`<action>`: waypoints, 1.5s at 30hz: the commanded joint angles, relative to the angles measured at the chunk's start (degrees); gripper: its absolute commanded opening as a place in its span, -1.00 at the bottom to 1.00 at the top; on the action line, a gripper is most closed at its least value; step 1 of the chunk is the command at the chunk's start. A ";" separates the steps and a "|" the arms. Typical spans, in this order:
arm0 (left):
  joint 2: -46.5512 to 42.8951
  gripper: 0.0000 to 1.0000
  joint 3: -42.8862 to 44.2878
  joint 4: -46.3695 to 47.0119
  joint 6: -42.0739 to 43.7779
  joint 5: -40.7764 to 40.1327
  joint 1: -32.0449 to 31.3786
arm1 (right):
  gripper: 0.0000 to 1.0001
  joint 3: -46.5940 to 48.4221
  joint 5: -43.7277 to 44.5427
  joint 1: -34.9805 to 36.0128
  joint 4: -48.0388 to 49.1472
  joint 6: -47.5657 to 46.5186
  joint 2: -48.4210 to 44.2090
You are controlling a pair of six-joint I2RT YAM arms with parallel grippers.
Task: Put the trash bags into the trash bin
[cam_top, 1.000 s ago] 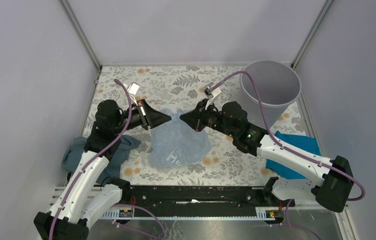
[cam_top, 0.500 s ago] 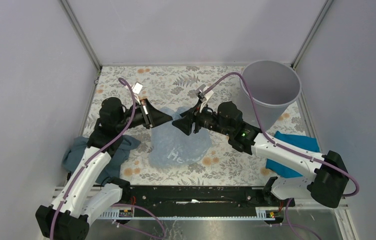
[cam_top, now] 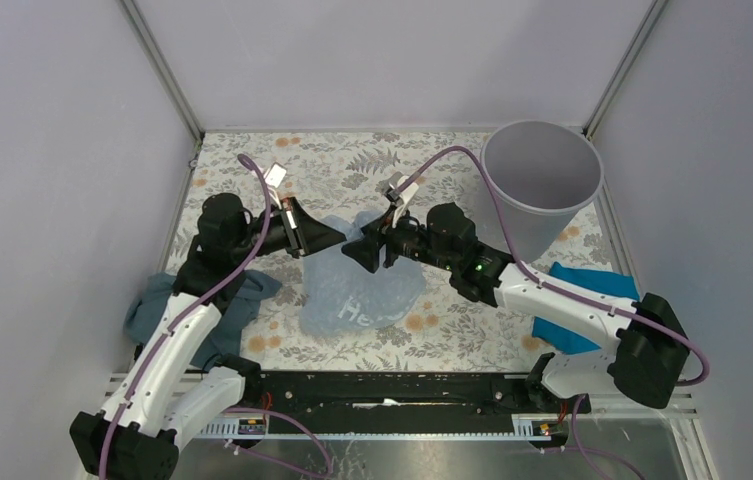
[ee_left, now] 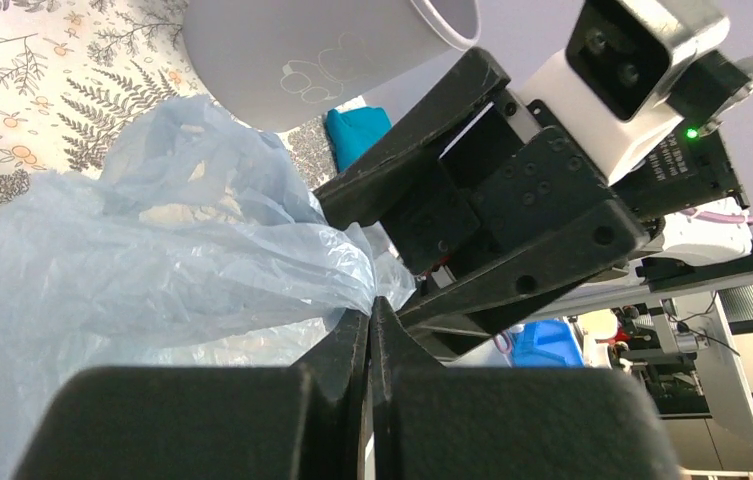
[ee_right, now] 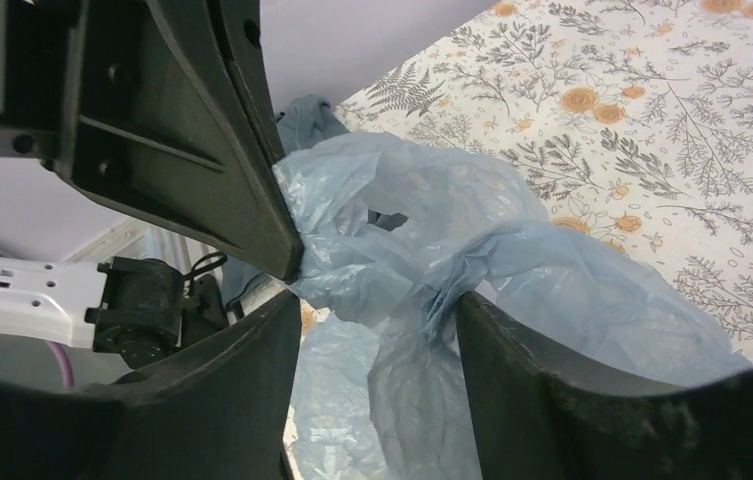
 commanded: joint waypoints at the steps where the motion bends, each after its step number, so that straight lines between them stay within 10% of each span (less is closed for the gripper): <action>1: -0.27 -1.00 2.94 2.04 0.26 1.25 -0.19 | 0.14 2.48 -0.63 -0.06 4.64 -0.15 0.83; 6: -0.28 -0.92 4.41 0.02 2.11 1.83 -0.15 | -0.99 1.60 2.48 -0.07 8.36 3.44 -0.21; 11: -1.77 0.30 14.42 -15.89 13.44 -9.52 -0.14 | -1.00 -3.51 14.97 -0.09 6.59 10.93 -5.58; 16: -5.62 0.97 13.36 -14.31 14.64 -13.56 -0.10 | -1.00 -2.94 8.37 -0.07 5.62 14.79 -8.17; 22: -9.76 0.98 7.95 -8.78 14.83 -17.72 -0.14 | -1.00 3.25 7.98 -0.07 0.06 20.27 -8.43; 36: -3.81 0.98 -5.44 36.01 -5.11 5.76 -3.31 | -1.00 10.73 3.45 -0.06 6.21 35.09 -0.25; 45: -0.96 0.72 -8.32 39.86 -8.09 0.33 -6.72 | -1.00 10.31 2.65 -0.06 11.76 41.48 1.94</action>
